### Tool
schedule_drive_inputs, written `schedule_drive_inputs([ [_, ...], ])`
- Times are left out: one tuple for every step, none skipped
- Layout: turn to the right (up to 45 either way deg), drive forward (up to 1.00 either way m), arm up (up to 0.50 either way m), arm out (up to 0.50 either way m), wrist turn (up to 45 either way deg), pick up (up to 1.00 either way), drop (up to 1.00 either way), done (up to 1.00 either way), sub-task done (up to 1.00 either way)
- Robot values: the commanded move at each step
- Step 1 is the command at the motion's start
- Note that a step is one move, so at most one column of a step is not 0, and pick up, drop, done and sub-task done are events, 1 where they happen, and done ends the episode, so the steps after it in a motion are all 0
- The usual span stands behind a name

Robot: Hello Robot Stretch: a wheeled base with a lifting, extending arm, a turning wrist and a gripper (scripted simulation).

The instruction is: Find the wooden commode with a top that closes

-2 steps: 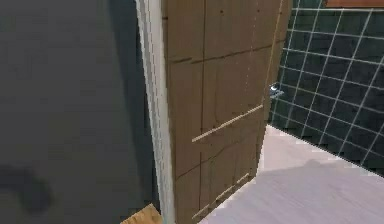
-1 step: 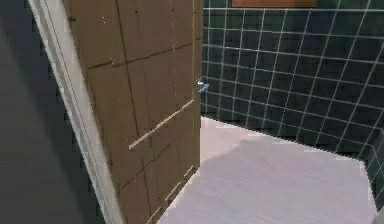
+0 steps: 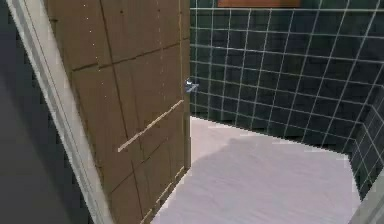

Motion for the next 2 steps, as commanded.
schedule_drive_inputs([
  [0.0, 0.80, 0.00, 0.00, 0.0, 0.00, 0.00, 0.00, 0.00],
  [45.0, 0.00, 0.00, 0.00, 0.0, 0.00, 0.00, 0.00, 0.00],
])
